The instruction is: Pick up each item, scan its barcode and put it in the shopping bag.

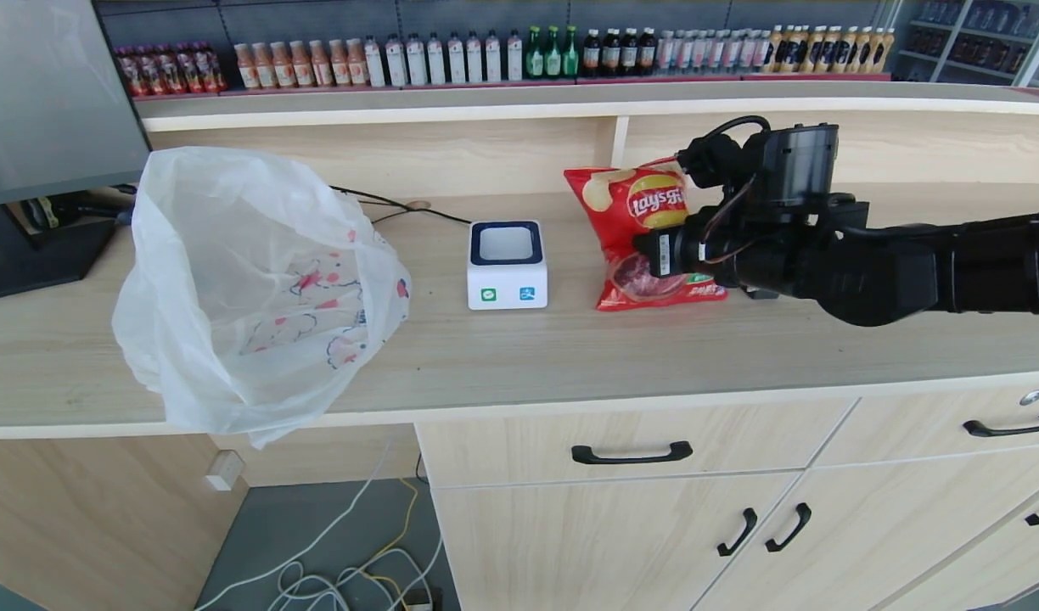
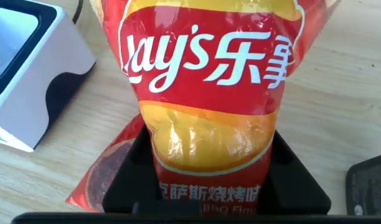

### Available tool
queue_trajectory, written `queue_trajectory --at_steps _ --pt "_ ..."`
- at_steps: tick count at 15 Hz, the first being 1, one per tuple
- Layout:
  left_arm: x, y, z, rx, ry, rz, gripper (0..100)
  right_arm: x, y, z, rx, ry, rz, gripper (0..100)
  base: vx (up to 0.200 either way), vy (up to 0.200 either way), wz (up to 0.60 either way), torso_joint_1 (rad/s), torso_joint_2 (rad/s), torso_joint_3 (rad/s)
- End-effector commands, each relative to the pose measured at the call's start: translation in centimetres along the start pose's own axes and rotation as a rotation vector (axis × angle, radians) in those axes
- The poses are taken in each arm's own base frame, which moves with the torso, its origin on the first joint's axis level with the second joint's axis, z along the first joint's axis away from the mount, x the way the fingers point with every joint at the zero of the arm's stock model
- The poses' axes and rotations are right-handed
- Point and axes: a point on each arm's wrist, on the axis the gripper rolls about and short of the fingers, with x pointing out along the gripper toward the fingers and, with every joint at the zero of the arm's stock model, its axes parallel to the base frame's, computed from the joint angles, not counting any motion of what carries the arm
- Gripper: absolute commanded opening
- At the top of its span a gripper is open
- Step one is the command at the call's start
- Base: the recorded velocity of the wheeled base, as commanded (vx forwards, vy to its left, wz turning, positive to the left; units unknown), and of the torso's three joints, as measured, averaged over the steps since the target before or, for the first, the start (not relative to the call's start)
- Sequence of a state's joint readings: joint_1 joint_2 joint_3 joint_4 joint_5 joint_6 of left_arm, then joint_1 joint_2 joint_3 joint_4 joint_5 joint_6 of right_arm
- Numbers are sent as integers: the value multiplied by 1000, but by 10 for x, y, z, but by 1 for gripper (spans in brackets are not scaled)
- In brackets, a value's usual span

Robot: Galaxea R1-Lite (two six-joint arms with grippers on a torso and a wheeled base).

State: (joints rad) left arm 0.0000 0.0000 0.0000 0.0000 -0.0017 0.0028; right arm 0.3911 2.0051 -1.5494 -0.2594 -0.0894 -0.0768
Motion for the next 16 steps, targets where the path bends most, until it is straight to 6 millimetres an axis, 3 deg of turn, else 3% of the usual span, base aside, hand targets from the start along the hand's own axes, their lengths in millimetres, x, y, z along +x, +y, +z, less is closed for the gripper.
queue_trajectory --at_steps 1,5,8,12,16 --pt "0 0 0 0 0 0 100 -14 -1 16 4 -49 1 0 0 0 0 0 0 0" --pt "0 0 0 0 0 0 100 -36 -3 31 7 -93 13 0 0 0 0 0 0 0" --pt "0 0 0 0 0 0 100 -59 -5 32 6 -91 26 0 0 0 0 0 0 0" --pt "0 0 0 0 0 0 100 -105 -8 38 47 -119 38 0 0 0 0 0 0 0" --pt "0 0 0 0 0 0 100 -154 -12 27 61 -125 42 0 0 0 0 0 0 0"
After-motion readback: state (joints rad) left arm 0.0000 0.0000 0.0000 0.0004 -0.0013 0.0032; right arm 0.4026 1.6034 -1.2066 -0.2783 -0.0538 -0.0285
